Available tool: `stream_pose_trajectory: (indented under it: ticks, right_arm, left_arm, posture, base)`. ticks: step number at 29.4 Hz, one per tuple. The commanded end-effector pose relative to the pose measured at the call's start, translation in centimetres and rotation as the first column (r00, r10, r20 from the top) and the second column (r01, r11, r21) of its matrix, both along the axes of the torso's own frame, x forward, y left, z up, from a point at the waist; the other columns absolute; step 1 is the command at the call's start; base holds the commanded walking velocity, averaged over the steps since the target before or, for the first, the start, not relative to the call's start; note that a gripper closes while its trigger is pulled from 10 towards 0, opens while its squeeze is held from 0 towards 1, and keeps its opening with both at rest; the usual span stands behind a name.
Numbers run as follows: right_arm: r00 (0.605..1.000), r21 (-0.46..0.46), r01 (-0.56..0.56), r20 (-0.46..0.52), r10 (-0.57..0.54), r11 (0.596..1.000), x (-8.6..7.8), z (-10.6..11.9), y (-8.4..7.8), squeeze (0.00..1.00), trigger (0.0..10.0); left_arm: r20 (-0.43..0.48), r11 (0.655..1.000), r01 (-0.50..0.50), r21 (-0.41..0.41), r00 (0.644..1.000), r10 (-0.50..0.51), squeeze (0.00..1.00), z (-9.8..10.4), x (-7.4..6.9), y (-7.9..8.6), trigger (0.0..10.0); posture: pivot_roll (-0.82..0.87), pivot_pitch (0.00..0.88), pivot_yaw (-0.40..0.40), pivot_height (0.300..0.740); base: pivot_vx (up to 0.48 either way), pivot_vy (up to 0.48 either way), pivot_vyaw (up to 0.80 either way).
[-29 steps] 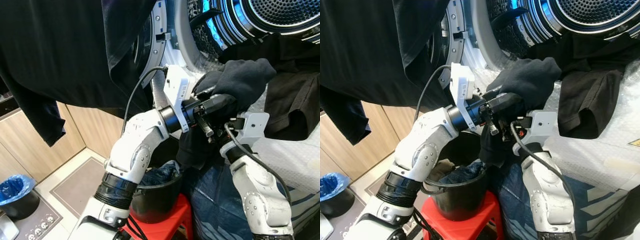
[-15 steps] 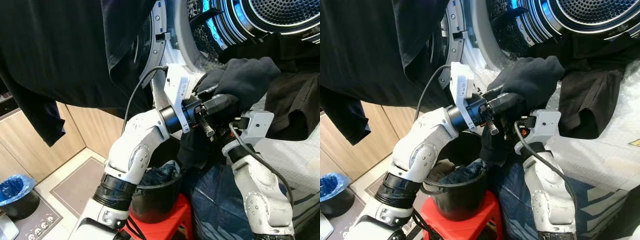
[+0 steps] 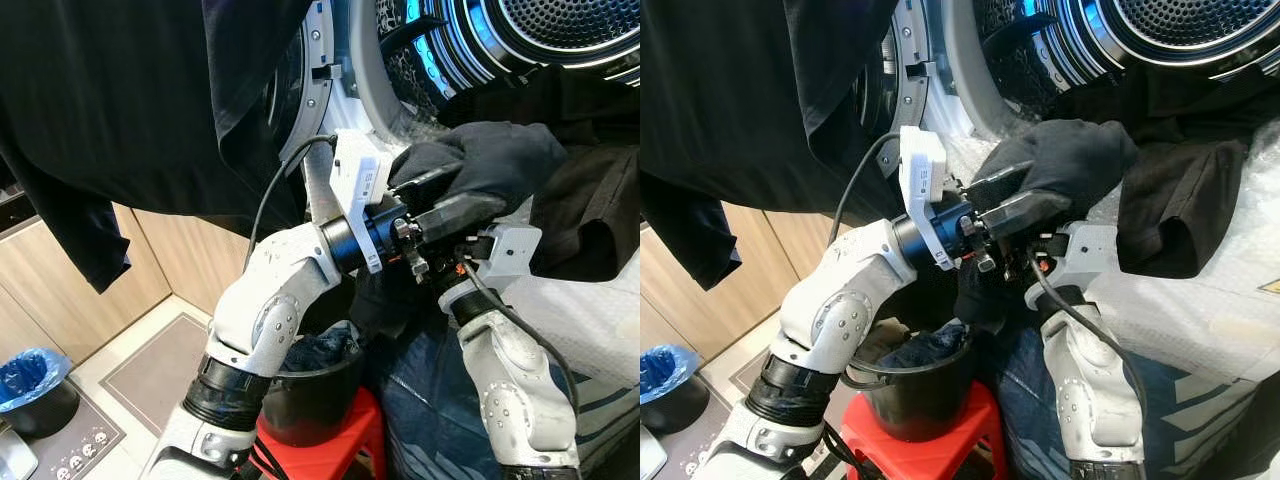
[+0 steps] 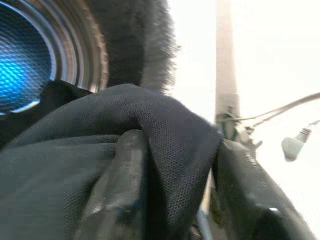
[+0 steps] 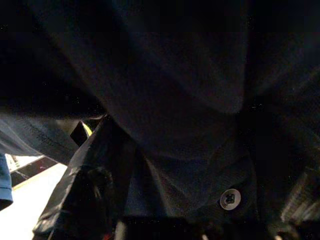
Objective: Clothes washing
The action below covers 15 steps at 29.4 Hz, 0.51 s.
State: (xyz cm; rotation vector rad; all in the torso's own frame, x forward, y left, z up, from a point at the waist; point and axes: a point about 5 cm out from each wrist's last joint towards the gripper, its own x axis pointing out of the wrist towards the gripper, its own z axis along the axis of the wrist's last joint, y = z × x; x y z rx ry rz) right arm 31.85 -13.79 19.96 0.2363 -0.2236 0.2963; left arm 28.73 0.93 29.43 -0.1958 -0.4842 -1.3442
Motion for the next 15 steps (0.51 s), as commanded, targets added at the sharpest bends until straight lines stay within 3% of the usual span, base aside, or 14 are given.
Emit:
stream_pose_trajectory:
  ticks: [1, 4, 5, 15]
  right_arm:
    - [0.999, 0.011, -0.006, 0.041, 0.005, 1.0, 0.4, 0.7, 0.2, 0.0, 0.0]
    - [0.998, 0.011, -0.009, 0.059, 0.009, 1.0, 0.5, 0.9, 0.1, 0.0, 0.0]
    - [0.997, 0.017, -0.022, 0.075, 0.021, 1.0, 0.7, 1.0, 0.1, 0.0, 0.0]
    - [0.995, 0.028, -0.029, 0.1, 0.026, 0.999, 1.9, 1.5, -0.5, 0.0, 0.0]
  left_arm:
    - [0.028, 0.999, 0.033, 0.022, 0.999, -0.033, 1.0, 0.0, -0.6, 0.3, 10.0]
    - [0.023, 0.997, 0.05, 0.066, 0.998, -0.051, 1.0, -0.7, -0.8, 0.6, 10.0]
    - [0.033, 0.988, 0.076, 0.132, 0.996, -0.081, 1.0, -1.6, -1.3, 1.1, 10.0]
    - [-0.001, 0.963, 0.114, 0.245, 0.993, -0.117, 1.0, -3.4, -1.8, 2.9, 10.0]
  posture:
    - [-0.08, 0.0, 0.116, 0.74]
    - [-0.08, 0.0, 0.116, 0.74]
    - [-0.07, 0.0, 0.114, 0.74]
    - [-0.06, 0.0, 0.108, 0.74]
  base:
    - [0.0, 0.0, 0.0]
    - [0.0, 0.0, 0.0]
    - [0.0, 0.0, 0.0]
    - [0.0, 0.0, 0.0]
